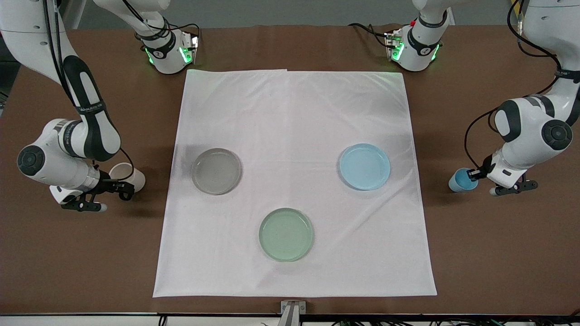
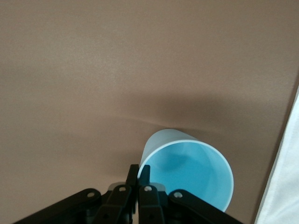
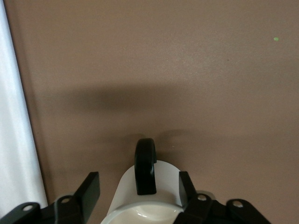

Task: Place blue cup in blue plate and white mug in gray plate
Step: 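Carry the cup onto the blue plate while the right gripper carries the mug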

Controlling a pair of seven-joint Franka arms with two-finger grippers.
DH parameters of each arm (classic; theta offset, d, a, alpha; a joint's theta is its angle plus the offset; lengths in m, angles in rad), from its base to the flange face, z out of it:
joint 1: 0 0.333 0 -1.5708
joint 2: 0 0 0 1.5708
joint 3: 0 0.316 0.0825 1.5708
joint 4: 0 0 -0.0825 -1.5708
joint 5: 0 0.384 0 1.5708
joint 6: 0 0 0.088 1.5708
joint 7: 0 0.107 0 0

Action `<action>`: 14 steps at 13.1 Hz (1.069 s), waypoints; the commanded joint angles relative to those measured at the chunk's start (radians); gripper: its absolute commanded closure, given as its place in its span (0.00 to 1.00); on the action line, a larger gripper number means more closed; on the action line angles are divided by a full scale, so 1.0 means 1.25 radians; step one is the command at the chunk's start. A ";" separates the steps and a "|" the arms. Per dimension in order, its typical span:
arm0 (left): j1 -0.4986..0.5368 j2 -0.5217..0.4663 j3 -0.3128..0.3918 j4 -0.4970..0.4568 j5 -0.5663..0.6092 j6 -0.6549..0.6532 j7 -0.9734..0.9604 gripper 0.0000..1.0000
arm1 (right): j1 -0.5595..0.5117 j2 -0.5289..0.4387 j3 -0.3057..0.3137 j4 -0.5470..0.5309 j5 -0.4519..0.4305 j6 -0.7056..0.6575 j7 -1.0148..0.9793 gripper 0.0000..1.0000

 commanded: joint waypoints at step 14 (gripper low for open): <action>-0.083 -0.003 -0.350 0.016 0.010 -0.109 -0.505 1.00 | 0.093 -0.046 0.010 0.048 0.019 -0.117 0.117 1.00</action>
